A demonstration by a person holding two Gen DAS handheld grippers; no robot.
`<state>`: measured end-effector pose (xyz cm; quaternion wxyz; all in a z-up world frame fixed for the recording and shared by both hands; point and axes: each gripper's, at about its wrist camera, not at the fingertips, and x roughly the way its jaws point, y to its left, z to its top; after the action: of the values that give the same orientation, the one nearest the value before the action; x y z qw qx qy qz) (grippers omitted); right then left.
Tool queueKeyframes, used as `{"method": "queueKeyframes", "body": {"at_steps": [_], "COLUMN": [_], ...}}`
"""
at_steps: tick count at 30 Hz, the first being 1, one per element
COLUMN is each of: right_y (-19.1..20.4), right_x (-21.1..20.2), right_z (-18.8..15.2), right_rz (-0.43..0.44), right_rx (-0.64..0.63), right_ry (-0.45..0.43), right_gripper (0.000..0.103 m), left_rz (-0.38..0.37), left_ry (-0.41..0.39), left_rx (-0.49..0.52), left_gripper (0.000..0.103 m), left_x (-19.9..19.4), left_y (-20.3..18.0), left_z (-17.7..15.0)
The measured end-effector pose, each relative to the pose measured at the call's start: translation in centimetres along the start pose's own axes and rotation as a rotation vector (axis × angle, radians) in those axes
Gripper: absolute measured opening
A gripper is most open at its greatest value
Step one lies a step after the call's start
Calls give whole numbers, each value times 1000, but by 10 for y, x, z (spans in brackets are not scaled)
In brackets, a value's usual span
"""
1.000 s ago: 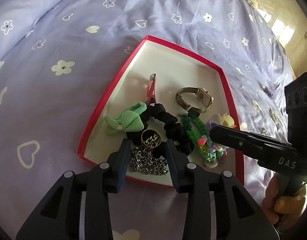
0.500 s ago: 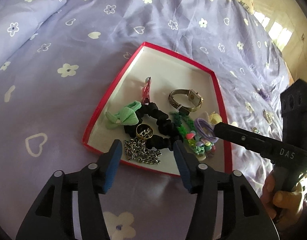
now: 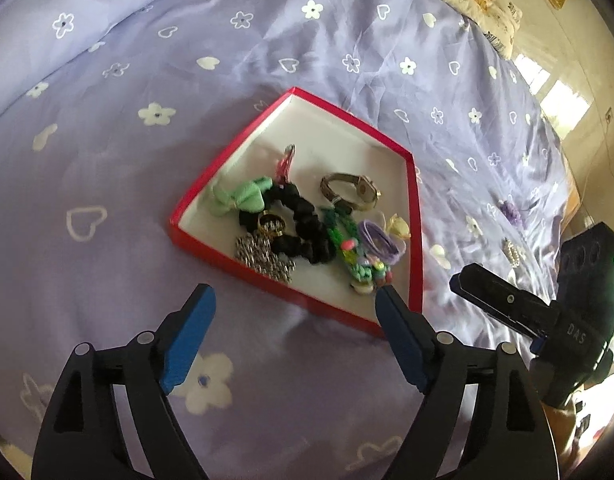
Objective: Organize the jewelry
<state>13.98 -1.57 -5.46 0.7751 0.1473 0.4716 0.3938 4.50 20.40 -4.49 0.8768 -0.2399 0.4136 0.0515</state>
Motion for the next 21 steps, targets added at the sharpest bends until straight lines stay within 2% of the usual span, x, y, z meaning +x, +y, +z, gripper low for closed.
{"method": "queueKeyframes", "body": {"at_steps": [6, 15, 18, 21], "right_y": [-4, 2, 11, 22], "right_x": [-12, -47, -61, -77], "right_z": [-17, -38, -41, -45], "right_rz": [-11, -144, -181, -211], "right_rx": [21, -93, -162, -241], "right_ry": [-10, -101, -147, -203], "right_gripper": [61, 72, 78, 84], "left_rz": [18, 108, 145, 184], "left_ry": [6, -51, -113, -195], "left_rx": [-4, 60, 95, 139], "left_gripper": [83, 85, 87, 96], "left_x": [-7, -30, -45, -62], "left_y": [-7, -21, -28, -36], "left_z": [-14, -35, -40, -42]}}
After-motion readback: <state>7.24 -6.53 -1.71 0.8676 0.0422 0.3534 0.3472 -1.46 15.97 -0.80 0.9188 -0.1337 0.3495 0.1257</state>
